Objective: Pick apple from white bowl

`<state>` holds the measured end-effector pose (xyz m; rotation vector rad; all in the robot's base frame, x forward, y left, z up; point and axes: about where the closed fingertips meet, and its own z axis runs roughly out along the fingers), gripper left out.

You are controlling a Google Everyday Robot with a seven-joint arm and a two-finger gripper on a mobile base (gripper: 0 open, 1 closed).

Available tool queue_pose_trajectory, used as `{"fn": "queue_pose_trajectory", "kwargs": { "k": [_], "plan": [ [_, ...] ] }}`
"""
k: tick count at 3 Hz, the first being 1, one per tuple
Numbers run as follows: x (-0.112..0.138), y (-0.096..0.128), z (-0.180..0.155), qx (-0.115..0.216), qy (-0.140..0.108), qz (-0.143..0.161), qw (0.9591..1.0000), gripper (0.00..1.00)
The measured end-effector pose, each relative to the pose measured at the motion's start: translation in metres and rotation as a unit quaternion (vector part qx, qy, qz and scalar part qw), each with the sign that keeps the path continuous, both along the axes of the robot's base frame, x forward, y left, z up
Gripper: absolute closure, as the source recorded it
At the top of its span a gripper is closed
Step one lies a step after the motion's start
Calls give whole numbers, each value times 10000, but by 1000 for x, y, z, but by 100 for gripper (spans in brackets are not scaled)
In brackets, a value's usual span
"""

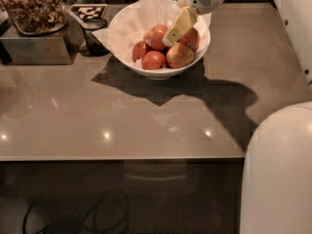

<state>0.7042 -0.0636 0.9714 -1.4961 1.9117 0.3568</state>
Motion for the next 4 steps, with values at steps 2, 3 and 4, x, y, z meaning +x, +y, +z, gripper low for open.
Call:
{"fn": "queue_pose_trajectory", "kwargs": {
  "k": [2, 3, 4],
  "plan": [
    [18, 9, -21, 6, 222, 41, 9997, 10],
    [20, 16, -33, 64, 354, 28, 9993, 13],
    [21, 26, -43, 87, 446, 29, 9990, 15]
  ]
}}
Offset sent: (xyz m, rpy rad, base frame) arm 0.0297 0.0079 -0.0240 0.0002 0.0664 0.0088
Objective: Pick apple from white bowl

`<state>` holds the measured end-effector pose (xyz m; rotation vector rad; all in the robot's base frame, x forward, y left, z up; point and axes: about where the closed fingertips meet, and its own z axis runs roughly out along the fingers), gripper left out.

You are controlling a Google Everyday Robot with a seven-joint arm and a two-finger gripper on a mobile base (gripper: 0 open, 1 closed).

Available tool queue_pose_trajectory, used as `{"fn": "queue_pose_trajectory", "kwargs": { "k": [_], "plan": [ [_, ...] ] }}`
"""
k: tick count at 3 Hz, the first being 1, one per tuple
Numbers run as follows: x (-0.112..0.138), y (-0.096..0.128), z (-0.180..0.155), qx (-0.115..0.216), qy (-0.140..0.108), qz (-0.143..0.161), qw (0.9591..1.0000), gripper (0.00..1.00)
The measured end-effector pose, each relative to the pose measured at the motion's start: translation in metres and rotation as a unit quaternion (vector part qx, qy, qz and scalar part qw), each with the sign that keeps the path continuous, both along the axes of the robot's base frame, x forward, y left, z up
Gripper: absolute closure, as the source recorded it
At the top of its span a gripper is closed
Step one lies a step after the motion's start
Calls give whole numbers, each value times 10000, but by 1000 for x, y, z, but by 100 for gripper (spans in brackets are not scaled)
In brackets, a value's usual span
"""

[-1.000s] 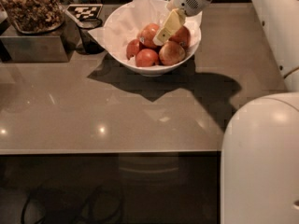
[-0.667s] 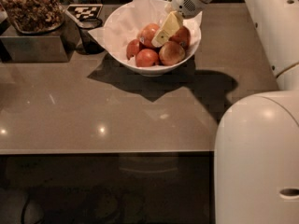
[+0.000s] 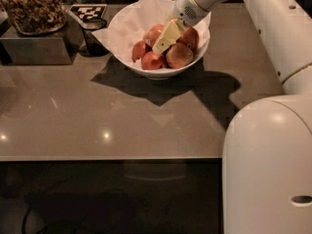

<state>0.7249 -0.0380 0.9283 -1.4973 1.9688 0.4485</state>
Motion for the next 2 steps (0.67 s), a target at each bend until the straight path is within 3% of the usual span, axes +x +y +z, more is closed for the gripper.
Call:
{"fn": "queue_pose_trajectory", "kwargs": {
  "k": [1, 2],
  "plan": [
    [2, 6, -10, 17, 58, -45, 10000, 17],
    [5, 13, -15, 2, 79, -50, 10000, 26]
  ]
}}
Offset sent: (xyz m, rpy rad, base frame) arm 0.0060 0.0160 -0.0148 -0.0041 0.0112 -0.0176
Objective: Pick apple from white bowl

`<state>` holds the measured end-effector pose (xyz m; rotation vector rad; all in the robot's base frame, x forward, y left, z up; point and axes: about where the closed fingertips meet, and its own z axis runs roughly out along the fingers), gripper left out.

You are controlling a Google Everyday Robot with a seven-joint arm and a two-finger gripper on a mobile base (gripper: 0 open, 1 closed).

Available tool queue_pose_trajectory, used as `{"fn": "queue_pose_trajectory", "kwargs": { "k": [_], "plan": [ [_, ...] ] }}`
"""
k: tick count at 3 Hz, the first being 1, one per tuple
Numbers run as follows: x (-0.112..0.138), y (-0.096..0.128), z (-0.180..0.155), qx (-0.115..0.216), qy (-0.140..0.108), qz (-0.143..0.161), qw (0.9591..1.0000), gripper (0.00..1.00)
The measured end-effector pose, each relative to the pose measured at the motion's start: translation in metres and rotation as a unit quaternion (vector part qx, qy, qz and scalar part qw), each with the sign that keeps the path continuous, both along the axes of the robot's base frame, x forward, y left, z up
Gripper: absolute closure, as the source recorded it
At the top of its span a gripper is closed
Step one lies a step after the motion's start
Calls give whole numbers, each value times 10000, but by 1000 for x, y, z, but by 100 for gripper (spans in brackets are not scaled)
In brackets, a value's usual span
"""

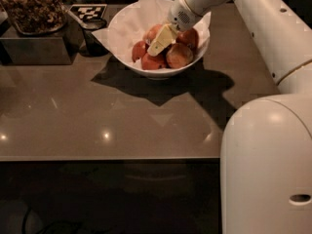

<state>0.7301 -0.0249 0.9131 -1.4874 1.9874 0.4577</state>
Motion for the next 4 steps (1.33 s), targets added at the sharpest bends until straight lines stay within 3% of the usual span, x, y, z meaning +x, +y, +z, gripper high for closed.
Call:
{"fn": "queue_pose_trajectory", "kwargs": {
  "k": [1, 3, 4],
  "plan": [
    [1, 1, -4, 33, 51, -43, 10000, 45],
    [1, 0, 4, 34, 51, -43, 10000, 91],
    [1, 0, 4, 36, 50, -43, 10000, 100]
  ]
}}
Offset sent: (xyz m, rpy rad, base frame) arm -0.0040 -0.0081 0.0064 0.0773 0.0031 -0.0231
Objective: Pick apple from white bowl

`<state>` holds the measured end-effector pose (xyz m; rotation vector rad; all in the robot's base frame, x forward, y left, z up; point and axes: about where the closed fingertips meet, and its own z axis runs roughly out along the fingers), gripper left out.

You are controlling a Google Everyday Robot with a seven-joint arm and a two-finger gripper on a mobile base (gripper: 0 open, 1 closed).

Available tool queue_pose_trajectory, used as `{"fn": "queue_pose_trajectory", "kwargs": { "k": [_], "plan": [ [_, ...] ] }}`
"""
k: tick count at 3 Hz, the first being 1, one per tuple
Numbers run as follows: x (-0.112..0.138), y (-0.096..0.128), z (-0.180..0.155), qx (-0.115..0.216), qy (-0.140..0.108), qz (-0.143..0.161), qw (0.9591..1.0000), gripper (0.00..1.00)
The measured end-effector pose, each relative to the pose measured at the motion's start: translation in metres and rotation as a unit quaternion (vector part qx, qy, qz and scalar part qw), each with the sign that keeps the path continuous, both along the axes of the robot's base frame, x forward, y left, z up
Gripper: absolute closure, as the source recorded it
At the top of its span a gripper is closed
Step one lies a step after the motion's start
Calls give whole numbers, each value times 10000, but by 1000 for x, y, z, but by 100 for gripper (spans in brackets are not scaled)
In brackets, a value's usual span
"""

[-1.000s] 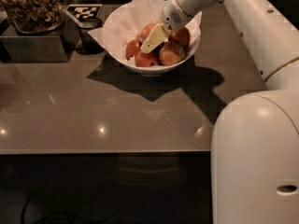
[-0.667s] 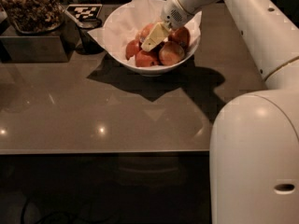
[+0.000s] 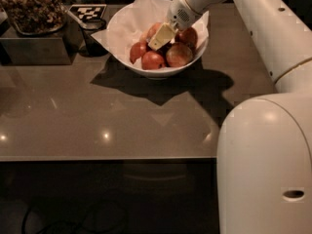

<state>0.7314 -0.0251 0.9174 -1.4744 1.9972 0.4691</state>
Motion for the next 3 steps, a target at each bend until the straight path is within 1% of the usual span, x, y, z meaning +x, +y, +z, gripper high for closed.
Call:
{"fn": "queue_pose_trajectory", "kwargs": {
  "k": [1, 2, 3],
  "plan": [
    [-19, -9, 32, 581, -279, 108, 9979, 100],
    [-59, -27, 79, 1189, -665, 255, 9903, 100],
    [-112, -59, 109, 1436, -907, 161, 9853, 100]
  ]
}}
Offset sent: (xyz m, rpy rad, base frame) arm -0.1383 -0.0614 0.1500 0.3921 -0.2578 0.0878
